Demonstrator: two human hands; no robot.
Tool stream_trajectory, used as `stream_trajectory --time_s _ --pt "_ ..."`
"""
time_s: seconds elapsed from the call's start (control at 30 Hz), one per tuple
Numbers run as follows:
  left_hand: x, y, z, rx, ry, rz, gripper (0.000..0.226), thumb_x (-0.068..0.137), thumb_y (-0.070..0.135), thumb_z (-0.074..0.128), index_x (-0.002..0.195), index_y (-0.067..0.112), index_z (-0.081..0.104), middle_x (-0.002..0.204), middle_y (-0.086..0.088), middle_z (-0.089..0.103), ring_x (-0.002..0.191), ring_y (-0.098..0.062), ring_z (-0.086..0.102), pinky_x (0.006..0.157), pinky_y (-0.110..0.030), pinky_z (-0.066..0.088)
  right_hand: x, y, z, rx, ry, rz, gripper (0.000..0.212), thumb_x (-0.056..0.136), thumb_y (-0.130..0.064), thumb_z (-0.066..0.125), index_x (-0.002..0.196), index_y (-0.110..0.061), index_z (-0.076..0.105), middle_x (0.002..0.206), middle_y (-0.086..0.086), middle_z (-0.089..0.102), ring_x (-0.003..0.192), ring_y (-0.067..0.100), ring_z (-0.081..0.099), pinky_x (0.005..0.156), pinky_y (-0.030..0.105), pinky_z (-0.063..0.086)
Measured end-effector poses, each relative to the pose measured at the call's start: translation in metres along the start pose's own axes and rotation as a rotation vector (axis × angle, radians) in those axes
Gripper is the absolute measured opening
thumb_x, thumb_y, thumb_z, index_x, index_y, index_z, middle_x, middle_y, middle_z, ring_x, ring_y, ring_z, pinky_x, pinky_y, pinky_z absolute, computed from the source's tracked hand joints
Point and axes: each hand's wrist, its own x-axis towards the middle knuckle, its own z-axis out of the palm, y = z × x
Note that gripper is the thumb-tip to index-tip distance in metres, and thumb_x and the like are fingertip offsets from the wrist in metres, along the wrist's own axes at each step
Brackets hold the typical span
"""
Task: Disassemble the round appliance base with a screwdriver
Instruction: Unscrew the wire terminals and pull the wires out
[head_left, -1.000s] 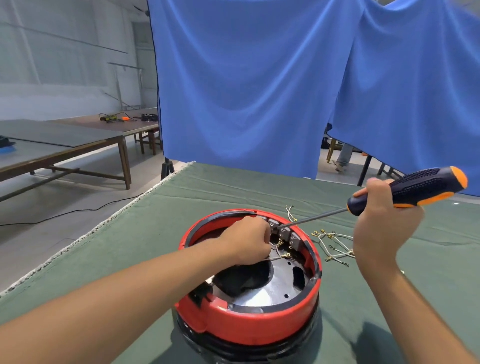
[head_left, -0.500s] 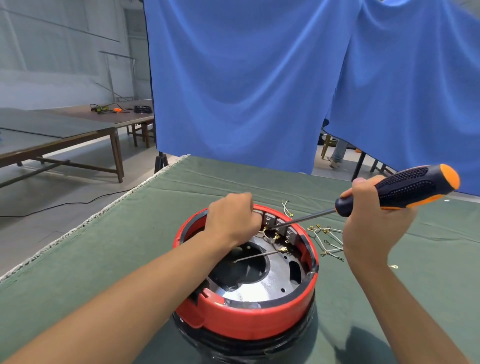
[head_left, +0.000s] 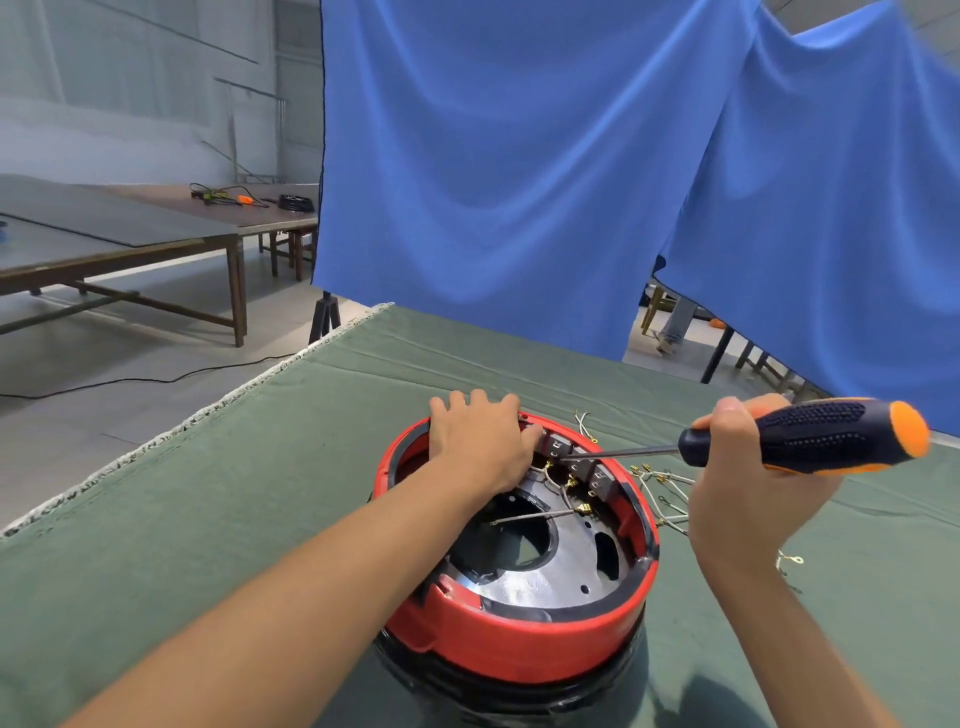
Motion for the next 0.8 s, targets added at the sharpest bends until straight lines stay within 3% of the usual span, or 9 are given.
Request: stream_trajectory --time_s 0.3,0.47,0.7,0.8 --pt "0.004 -0.005 0.004 0.048 0.004 0.024 0.051 0.094 0.059 0.026 0.123 0.023 0.046 0.13 -0.012 0.05 0.121 -0.031 0.04 0.098 -0.044 0.027 0.014 0.008 0.001 -0.084 0.059 0.089 0.016 0.073 -0.01 0.051 0.059 -0.014 0.043 0.042 -0.017 0.052 0.042 -0.001 0.048 0.049 0.01 0.04" --pt "0.004 -0.006 0.005 0.038 0.01 0.026 0.05 0.094 0.059 0.027 0.123 0.023 0.047 0.129 -0.012 0.05 0.121 -0.031 0.041 0.097 -0.044 0.027 0.044 0.021 0.009 -0.168 0.063 0.158 0.019 0.073 -0.014 0.05 0.072 0.004 0.056 0.036 -0.011 0.05 0.034 0.002 0.045 0.041 0.011 0.038" --pt "0.003 -0.007 0.005 0.036 0.02 0.032 0.05 0.094 0.059 0.027 0.122 0.023 0.048 0.128 -0.012 0.051 0.12 -0.03 0.042 0.097 -0.044 0.028 0.073 0.039 0.019 -0.257 0.067 0.28 0.018 0.069 -0.021 0.051 0.056 -0.01 0.046 0.034 -0.009 0.045 0.035 0.008 0.043 0.04 0.017 0.035" --pt "0.002 -0.006 0.005 0.042 0.019 0.03 0.051 0.094 0.059 0.026 0.122 0.023 0.048 0.128 -0.011 0.052 0.12 -0.03 0.042 0.098 -0.044 0.028 0.063 0.036 0.012 -0.214 0.111 0.232 0.024 0.07 -0.017 0.052 0.069 0.006 0.055 0.036 -0.008 0.046 0.034 0.005 0.043 0.04 0.015 0.036"
